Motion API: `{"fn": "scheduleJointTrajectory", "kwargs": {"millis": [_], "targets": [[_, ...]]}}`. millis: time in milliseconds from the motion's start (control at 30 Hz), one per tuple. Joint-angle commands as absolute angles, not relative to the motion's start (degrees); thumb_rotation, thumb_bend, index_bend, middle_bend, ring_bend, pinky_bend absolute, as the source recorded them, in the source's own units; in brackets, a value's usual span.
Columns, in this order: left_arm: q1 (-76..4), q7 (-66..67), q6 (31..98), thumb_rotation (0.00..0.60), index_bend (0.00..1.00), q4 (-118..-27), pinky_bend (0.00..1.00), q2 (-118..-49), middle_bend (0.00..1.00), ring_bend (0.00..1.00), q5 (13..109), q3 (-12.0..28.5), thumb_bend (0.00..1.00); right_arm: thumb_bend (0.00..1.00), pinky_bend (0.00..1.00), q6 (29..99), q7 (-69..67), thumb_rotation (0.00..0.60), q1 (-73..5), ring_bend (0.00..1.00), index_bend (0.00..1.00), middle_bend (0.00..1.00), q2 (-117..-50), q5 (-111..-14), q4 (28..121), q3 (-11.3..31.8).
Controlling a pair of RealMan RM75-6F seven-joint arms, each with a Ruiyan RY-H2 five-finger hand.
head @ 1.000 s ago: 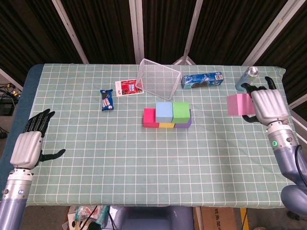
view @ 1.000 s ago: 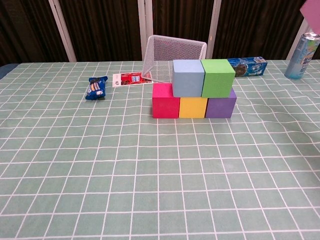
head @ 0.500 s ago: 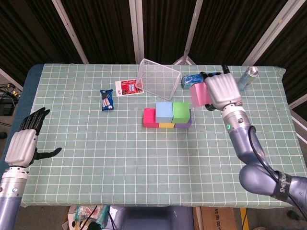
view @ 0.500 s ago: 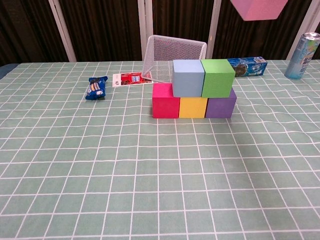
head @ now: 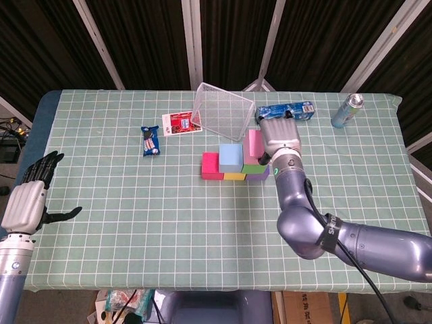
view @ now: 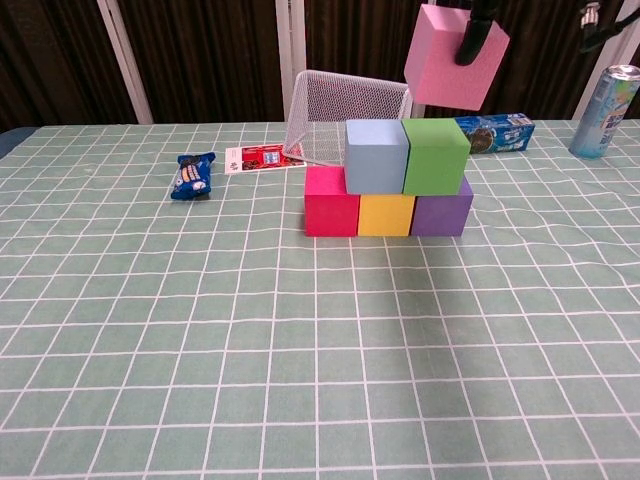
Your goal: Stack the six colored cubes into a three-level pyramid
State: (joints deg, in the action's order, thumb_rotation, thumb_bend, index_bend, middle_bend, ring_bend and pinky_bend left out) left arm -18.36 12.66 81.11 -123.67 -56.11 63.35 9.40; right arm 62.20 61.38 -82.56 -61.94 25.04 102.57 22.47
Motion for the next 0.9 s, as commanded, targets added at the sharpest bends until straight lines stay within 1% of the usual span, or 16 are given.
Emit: {"fn": "scheduleJointTrajectory", "kwargs": {"millis": [33,333,500,900], "targets": [[-18.3,12.5,80.9,0.6,0.0,-123.6,0.0,-56.0,0.0,0.0,63.3,9.4,0.13,0.24,0.0,63.3,62.0,0.6,-83.6,0.34,0.21,0.48,-63.5,25.6,100.9,23.2],[-18.4,12.9,80.5,0.6,0.0,-123.4,0.0,-56.1,0.0,0.0,62.8,9.7,0.13,0.24,0.0,64.9,63.3,0.6,-83.9,0.34,0.21,0.48,-67.1,24.6,97.4,22.4],[-18.3,13.1,80.6,0.6,0.0,-123.4,0.0,-56.2,0.0,0.0,62.6,9.9,0.13,0.24,0.0,64.5,64.0,0.6,-83.8,0.34,0.21,0.48,-68.7,24.5,95.9,22.3],[-18.5,13.3,80.1,0.6,0.0,-122.6,0.0,-56.7,0.0,0.0,61.6,10.3,0.13,0.24,0.0,63.1,65.2,0.6,-82.7,0.34,0.21,0.48,-70.9,19.2,94.4,21.1]]}}
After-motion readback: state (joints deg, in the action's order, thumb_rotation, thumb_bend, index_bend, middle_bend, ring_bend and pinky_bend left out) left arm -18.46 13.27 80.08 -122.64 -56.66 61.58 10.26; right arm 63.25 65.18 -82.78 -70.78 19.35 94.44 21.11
